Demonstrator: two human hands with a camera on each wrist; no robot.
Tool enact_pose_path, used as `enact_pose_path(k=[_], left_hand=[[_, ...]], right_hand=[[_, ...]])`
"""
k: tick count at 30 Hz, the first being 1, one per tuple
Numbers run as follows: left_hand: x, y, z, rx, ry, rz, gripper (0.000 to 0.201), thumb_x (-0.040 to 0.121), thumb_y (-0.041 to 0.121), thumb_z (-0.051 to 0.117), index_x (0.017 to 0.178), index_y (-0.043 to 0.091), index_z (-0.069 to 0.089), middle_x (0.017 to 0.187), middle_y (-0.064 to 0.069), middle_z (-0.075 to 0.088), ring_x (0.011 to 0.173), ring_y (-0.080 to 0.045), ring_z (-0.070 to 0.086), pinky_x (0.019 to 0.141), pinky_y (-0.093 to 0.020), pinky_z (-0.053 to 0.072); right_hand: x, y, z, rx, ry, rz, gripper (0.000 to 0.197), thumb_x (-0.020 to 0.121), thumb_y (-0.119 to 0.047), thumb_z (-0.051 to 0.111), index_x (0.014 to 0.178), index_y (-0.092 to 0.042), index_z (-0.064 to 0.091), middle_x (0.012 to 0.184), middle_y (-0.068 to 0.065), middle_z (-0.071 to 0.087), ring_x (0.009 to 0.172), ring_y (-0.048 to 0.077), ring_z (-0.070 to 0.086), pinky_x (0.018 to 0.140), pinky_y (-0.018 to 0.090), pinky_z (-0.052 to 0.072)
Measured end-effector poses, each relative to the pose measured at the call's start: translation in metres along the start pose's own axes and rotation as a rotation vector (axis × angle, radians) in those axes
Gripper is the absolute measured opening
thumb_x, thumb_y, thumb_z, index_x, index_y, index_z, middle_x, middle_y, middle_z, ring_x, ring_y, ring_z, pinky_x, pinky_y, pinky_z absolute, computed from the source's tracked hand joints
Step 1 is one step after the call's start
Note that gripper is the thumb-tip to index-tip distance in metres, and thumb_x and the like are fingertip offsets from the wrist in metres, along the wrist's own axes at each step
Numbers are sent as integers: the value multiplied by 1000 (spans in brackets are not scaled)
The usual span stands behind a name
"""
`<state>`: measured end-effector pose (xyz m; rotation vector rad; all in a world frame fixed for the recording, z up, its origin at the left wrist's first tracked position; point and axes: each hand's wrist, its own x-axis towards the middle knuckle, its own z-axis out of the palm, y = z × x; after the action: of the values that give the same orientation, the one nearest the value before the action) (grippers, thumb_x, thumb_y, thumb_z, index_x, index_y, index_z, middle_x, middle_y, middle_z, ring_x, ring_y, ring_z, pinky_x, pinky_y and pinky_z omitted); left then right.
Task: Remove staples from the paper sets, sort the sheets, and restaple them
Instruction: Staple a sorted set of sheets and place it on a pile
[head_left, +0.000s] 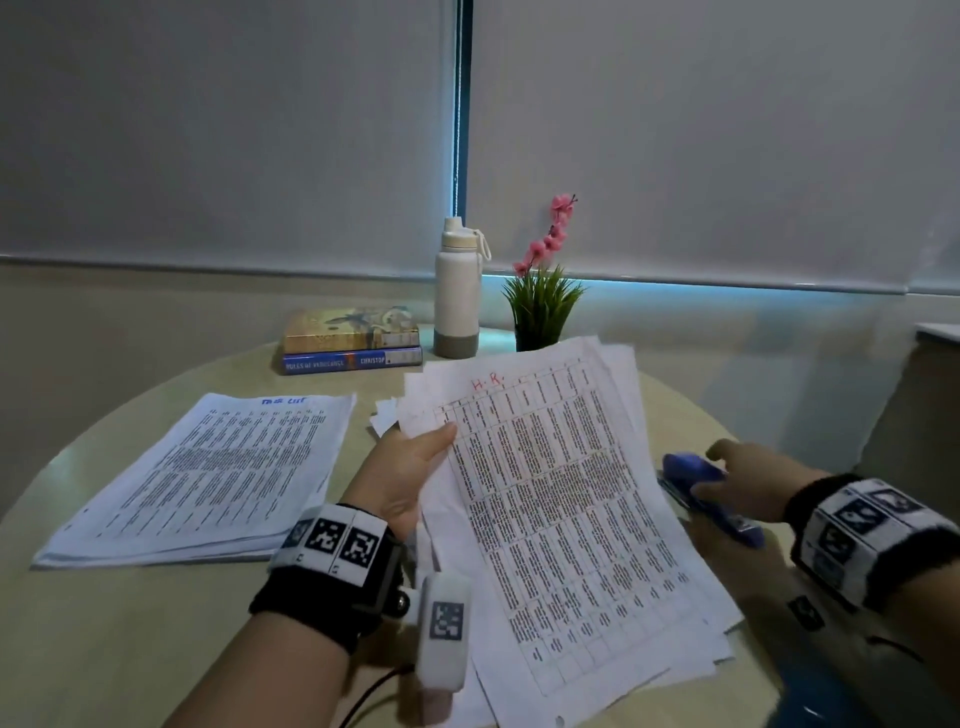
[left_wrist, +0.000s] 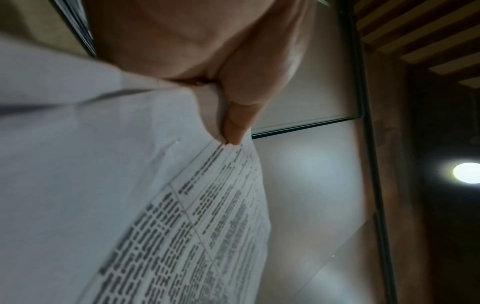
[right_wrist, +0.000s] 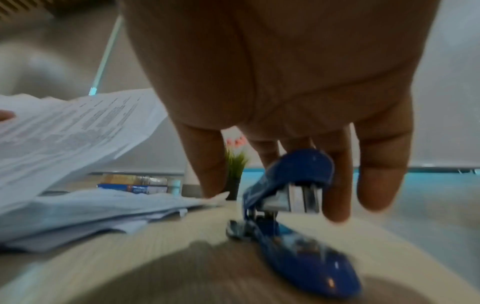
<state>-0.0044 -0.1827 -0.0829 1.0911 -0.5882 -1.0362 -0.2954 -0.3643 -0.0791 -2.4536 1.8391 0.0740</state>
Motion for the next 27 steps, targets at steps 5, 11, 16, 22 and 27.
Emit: enact_pose_path(k=[5,11,16,22,27], left_hand=[[9,-3,-7,26,12,-32,30,100,6,45,127,2,57,120,-20,66,111,-38,63,93,-55,50],[14,-11,-12,-19,39,-16,30,99,7,47,125,0,59,121,-20,66,115,-38,61,101,-57,45],[5,-12,-2,-77,-33,5,28,100,9,45,120,-2,62,115,-23,68,102,-36,67,84,-47,55],[4,-15,3,-161,-40,72,30,101,14,43,119,2,65,113,-19,71,101,-32,70,79,-41,57],[4,-18,5,-146,13,124,30,102,16,43,122,5,63,113,-15,71,104,-32,68,88,-45,54]], right_hand=[[-3,-17,-3,38,-72,11,27,94,-38,47,83,-14,51,95,12,60,80,23,51,69,27,38],[-28,-54,-32,583,402,-160,36,89,-18,56,122,-24,45,86,8,59,74,28,57,70,31,41],[-87,-134,-42,513,331,-596,66,87,-19,58,140,-42,26,103,-3,58,75,21,55,69,26,40],[-98,-170,-21,313,360,-609,65,94,-27,43,142,-52,6,103,5,48,84,30,56,77,40,48],[-94,-177,-11,306,419,-561,64,95,-27,38,141,-52,2,99,5,45,73,32,54,67,39,47]])
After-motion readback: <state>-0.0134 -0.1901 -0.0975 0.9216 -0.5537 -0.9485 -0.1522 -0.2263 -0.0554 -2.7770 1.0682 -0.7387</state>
